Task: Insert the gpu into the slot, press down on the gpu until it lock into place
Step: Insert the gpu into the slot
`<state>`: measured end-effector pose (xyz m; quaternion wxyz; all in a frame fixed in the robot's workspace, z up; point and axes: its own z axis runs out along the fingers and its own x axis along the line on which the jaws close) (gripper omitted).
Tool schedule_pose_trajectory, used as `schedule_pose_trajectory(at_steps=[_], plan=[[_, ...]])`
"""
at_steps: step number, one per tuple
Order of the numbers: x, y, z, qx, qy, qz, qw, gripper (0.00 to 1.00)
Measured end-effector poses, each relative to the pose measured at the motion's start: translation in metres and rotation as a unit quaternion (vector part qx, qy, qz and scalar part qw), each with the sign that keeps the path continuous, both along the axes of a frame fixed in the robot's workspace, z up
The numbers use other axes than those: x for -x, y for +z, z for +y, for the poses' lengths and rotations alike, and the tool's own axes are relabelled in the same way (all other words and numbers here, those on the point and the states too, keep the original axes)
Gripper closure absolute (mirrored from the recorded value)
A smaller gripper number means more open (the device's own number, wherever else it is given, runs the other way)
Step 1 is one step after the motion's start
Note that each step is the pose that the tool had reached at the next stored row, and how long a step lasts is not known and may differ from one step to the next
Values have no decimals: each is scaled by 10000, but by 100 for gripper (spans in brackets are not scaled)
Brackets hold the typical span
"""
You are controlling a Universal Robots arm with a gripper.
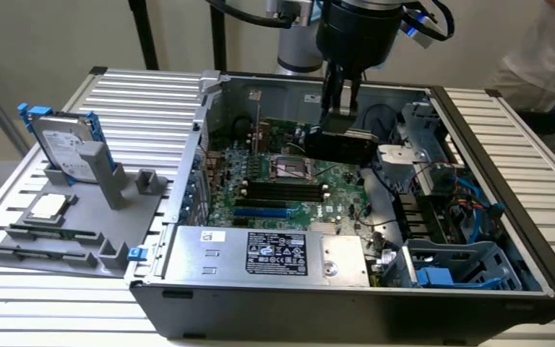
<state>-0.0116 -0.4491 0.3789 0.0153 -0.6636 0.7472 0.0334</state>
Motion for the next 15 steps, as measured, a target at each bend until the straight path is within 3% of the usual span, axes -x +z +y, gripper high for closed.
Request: schedule_pose_trajectory(at_steps=[5, 15], plan=[[47, -24, -1, -60, 177, -21, 9998, 74], [408, -61, -3, -61, 219, -36, 9997, 74]])
